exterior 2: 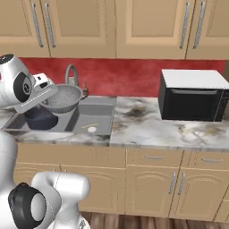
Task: Pick the pot and colander and place them in the sink. Then turn on the water.
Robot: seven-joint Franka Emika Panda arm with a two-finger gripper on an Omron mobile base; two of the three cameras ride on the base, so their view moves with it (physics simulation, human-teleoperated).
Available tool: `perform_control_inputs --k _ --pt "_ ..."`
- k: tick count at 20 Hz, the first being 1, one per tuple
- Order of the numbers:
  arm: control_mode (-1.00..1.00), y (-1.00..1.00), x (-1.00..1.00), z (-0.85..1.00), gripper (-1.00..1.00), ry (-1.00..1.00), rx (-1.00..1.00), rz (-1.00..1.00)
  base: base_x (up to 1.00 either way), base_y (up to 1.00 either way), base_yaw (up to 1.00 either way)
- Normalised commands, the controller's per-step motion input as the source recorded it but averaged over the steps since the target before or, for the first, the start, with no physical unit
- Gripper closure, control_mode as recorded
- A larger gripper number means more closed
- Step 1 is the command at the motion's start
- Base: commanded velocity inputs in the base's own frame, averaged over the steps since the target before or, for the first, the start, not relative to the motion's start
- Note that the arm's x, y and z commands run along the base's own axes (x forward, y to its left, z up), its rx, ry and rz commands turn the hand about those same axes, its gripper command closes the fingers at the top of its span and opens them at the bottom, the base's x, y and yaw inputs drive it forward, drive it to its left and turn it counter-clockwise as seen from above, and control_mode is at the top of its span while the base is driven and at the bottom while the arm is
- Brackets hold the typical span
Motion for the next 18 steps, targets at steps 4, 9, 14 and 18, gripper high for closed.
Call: perform_control_inputs --k 4,9,14,18 --pt "1.0 0.0 0.0 0.0 1.0 0.0 0.0 0.0 0.62 0.08 0.0" --pt "1.0 0.0 0.0 0.0 1.0 0.0 0.0 0.0 0.5 0.0 0.01" --pt "1.0 0.0 0.0 0.0 1.0 0.0 0.0 0.0 0.58 0.0 0.02" --pt "1.0 0.0 0.0 0.0 1.0 0.0 0.0 0.0 0.54 0.0 0.02"
